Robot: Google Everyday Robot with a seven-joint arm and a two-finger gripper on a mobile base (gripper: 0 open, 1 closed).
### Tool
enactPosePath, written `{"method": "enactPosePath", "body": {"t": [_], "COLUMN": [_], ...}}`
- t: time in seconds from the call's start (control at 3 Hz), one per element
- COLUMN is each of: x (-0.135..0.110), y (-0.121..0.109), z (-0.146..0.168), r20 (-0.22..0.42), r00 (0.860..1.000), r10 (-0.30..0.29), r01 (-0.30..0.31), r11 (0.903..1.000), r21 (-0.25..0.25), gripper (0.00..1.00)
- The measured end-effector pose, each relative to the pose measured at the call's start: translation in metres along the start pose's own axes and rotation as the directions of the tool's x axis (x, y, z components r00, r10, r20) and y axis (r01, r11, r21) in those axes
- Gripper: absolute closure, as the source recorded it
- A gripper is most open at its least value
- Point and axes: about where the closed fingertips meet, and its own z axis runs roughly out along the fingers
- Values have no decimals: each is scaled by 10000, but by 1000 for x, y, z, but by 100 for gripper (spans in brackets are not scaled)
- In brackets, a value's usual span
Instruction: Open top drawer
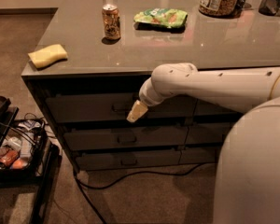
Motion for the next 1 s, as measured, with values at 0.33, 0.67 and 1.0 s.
{"method": "enactPosePath", "body": {"t": [0.33,0.67,1.0], "x": [0,4,18], "y": [1,4,17], "z": [1,5,23], "r20": [-17,265,1429], "r00": [10000,9995,9818], "r10": [14,146,1249], "r01": [-14,-136,-1014], "r11": [10000,9993,9817], "r21": [-8,-348,-1612], "gripper": [0,0,0]}}
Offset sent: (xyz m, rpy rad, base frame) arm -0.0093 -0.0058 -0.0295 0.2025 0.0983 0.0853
